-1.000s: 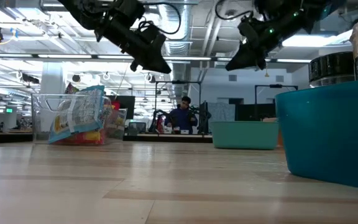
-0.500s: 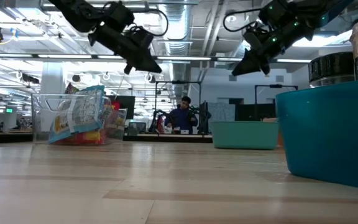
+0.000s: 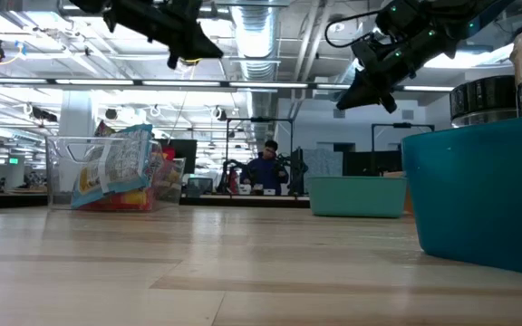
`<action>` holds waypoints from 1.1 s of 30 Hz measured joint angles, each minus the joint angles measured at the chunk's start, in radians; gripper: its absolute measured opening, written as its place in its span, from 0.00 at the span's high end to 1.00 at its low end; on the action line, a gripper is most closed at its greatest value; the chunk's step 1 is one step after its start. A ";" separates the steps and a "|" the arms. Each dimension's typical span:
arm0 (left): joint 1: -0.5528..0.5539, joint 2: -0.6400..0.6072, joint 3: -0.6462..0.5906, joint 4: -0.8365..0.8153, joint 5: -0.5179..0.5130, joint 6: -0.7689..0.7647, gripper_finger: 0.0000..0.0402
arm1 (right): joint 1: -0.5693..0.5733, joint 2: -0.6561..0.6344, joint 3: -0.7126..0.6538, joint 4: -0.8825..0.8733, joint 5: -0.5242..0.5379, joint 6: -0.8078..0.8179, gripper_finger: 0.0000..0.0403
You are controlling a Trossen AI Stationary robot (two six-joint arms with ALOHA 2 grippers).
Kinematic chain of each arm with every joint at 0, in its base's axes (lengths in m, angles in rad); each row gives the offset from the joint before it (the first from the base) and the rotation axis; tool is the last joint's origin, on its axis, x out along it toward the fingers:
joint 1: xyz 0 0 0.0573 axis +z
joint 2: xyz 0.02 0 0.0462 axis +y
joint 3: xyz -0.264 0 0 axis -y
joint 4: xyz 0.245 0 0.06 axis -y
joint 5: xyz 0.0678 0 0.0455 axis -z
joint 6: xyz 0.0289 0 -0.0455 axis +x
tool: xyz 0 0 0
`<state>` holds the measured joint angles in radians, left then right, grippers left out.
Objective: Pick & Place Food Item
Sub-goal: Return to Home Position
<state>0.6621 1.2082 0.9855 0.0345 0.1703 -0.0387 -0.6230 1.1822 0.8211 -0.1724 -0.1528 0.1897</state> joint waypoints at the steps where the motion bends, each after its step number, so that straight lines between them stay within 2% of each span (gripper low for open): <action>1: 0.000 -0.015 0.000 -0.005 0.000 0.000 0.99 | 0.002 0.000 0.000 0.016 0.006 -0.003 1.00; 5: 0.000 -0.080 0.000 -0.032 0.000 -0.014 0.99 | 0.001 -0.026 -0.001 0.014 0.021 0.000 1.00; 15: -0.001 -0.219 0.000 -0.199 0.000 -0.022 0.98 | 0.070 -0.268 -0.002 -0.044 0.083 -0.047 1.00; 22: -0.001 -0.295 0.000 -0.277 -0.001 -0.022 0.98 | 0.134 -0.448 -0.068 -0.047 0.104 -0.072 1.00; 33: -0.001 -0.355 0.000 -0.359 -0.001 -0.018 0.97 | 0.172 -0.704 -0.210 -0.024 0.106 -0.092 1.00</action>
<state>0.6613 0.8530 0.9855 -0.3248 0.1696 -0.0570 -0.4508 0.4785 0.6114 -0.1965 -0.0470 0.0976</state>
